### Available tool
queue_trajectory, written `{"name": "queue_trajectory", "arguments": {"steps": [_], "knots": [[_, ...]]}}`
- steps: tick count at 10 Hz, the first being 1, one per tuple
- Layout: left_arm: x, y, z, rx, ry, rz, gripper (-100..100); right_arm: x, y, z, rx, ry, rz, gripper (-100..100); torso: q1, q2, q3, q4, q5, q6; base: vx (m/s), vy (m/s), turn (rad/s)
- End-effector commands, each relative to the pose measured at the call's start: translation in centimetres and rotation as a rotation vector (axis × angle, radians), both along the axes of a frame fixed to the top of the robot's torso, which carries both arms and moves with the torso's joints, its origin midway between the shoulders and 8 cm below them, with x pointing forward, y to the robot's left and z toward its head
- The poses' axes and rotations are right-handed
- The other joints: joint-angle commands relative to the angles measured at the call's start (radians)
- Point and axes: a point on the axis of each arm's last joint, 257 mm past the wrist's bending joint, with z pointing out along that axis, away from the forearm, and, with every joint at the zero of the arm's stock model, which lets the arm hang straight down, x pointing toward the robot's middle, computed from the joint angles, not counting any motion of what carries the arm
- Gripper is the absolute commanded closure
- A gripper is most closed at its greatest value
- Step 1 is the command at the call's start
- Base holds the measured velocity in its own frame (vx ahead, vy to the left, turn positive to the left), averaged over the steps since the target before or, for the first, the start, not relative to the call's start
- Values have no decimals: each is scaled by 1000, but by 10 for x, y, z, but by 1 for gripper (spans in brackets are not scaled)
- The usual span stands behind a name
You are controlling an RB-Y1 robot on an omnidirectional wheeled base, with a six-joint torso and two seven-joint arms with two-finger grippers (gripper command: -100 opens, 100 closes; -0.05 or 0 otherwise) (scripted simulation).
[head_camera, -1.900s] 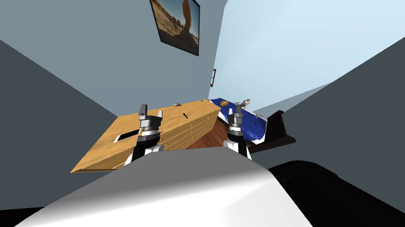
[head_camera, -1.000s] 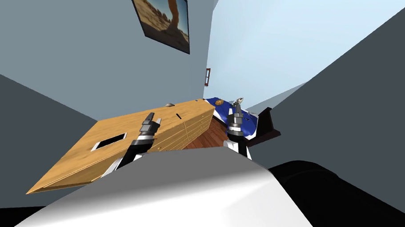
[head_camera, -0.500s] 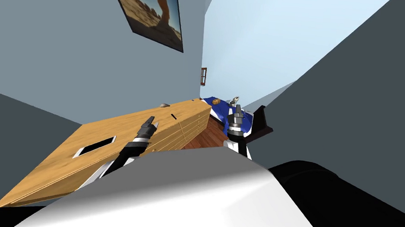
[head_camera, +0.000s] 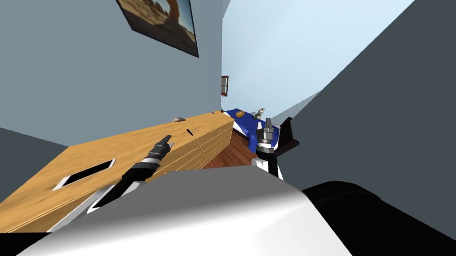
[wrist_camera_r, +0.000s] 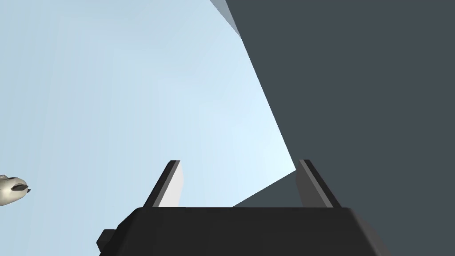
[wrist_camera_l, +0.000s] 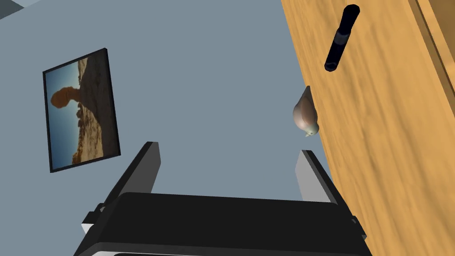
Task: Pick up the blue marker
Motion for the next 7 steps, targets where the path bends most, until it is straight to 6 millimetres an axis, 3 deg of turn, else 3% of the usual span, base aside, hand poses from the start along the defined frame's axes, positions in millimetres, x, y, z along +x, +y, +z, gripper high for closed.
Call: {"name": "queue_trajectory", "arguments": {"steps": [1,4,5,7], "knots": [[-1,9,-8,33,41,2,-100,0,0,0,0,0,0,0,0,0,0,0,0,0,6,-83,-63],[-10,41,-30,101,148,32,-100,0,0,0,0,0,0,0,2,-1,-1,0,0,0,16,-72,-84],[-10,41,-30,108,150,28,-100,0,0,0,0,0,0,0,1,-1,-1,0,0,0,6,-69,-52],[-20,74,-48,174,251,62,-100,0,0,0,0,0,0,0,2,-1,-1,0,0,0,24,-93,-130]]}}
